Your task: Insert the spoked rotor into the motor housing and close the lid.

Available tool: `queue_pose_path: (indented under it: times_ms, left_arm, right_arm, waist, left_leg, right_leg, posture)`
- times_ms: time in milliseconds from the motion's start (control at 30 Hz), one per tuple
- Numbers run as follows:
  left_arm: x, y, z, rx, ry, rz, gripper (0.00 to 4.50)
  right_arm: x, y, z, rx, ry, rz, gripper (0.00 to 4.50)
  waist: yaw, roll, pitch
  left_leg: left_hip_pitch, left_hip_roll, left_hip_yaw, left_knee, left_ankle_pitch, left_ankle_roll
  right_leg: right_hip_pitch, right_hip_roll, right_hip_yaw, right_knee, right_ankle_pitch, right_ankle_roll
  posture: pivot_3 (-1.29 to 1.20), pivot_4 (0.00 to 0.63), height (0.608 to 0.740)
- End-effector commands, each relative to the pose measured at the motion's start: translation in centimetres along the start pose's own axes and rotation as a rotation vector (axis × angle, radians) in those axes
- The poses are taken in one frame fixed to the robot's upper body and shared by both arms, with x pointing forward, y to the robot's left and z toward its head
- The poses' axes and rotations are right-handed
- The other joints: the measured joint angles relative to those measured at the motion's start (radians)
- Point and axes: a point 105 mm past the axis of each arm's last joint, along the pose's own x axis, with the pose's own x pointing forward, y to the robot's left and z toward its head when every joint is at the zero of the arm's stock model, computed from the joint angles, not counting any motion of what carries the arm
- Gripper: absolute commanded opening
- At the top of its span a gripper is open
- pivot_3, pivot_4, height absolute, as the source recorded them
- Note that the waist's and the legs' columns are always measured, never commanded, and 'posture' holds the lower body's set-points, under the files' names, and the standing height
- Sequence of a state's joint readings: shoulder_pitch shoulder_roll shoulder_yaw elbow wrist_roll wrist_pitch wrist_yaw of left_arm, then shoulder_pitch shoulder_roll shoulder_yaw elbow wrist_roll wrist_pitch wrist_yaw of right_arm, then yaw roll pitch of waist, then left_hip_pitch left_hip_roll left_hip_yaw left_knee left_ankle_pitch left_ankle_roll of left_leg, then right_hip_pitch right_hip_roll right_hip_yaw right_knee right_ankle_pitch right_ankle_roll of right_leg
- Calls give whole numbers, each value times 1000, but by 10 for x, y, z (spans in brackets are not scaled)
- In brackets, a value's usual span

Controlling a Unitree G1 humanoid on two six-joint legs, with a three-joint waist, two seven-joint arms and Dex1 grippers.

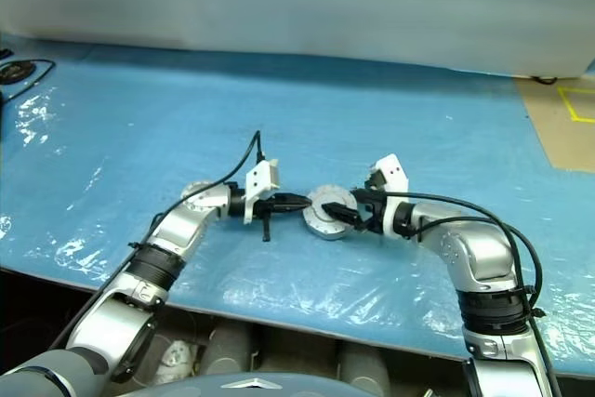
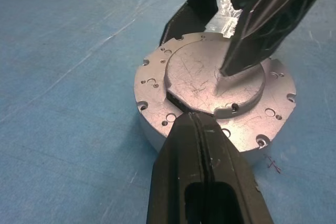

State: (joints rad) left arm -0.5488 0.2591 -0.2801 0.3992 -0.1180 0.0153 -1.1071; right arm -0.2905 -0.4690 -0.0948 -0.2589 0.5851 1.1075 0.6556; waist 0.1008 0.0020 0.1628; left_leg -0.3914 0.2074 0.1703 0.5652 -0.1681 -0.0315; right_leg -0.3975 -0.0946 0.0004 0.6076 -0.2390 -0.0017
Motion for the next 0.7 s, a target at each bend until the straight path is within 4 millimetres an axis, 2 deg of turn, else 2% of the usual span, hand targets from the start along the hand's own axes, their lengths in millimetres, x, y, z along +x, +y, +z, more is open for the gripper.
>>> queue_pose_path:
  times_ms: [33, 333, 500, 700]
  left_arm:
    - [7, -11, -20, -32, 70, -38, 0]
    - [8, -11, -20, -23, 71, -38, 0]
    - [8, -10, -19, -16, 68, -39, 0]
    - [9, -9, -18, -10, 64, -40, 0]
  right_arm:
    - [-4, 20, 8, 48, 2, 95, 4470]
    - [-6, 36, -5, 140, 59, 173, 4470]
    - [-12, 23, -27, 132, 156, 100, 4470]
    - [-24, 24, -40, 163, 213, 135, 4470]
  waist:
    - [0, 0, 0]
    - [-2, 0, 0]
    - [-2, 0, 0]
    - [1, 0, 0]
  left_leg:
    - [0, 0, 0, 0, 0, 0]
    - [2, 0, 1, -4, 0, -1]
    - [2, 0, 1, -5, 0, -1]
    - [4, 0, 2, -5, 0, -1]
  right_leg:
    - [0, 0, 0, 0, 0, 0]
    - [-1, 1, 0, -1, 0, 0]
    - [-1, 1, 0, -1, 0, 0]
    - [1, 0, 1, -1, 0, 0]
  posture:
    - [0, 150, 740]
    - [0, 150, 740]
    - [0, 150, 740]
    - [0, 150, 740]
